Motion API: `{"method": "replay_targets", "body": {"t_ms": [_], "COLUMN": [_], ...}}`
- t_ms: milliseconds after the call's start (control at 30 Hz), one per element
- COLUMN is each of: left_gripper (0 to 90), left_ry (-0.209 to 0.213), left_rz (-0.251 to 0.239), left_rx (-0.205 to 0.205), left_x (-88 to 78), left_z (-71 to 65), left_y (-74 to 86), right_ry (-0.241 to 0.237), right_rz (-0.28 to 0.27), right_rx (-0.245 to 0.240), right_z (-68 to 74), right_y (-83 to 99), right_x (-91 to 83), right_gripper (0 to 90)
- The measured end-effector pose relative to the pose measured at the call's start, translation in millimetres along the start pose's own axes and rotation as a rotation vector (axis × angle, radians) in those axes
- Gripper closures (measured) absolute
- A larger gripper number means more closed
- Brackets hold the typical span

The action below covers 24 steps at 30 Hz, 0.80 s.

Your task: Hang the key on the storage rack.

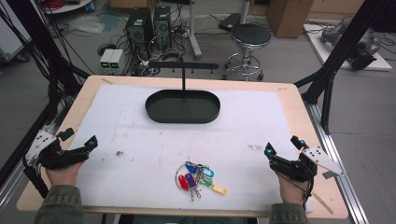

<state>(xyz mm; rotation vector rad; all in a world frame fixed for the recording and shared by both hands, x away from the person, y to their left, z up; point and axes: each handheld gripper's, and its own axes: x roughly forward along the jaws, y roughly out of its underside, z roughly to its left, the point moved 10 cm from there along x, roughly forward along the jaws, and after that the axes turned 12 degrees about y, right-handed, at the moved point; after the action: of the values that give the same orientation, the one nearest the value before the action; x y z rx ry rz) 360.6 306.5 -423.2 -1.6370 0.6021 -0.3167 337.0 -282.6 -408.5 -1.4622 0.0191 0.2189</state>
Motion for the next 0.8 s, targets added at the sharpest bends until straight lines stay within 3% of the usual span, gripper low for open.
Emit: {"method": "replay_targets", "body": {"t_ms": [500,800], "left_gripper": [1.7,1.7], "left_ry": [0.007,0.013], "left_rz": [0.03,0.046], "left_rx": [-0.001,0.005], "left_x": [3.4,5.9], "left_z": [0.7,-0.3], "left_y": [5.4,8.0], "right_ry": [-0.021,-0.057], "right_rz": [0.034,0.107], "right_rx": [-0.018,-0.098], "right_z": [5.5,21.3], "right_y": [5.7,16.5], "right_x": [3.5,9.2], "right_gripper": [0.4,0.4]}}
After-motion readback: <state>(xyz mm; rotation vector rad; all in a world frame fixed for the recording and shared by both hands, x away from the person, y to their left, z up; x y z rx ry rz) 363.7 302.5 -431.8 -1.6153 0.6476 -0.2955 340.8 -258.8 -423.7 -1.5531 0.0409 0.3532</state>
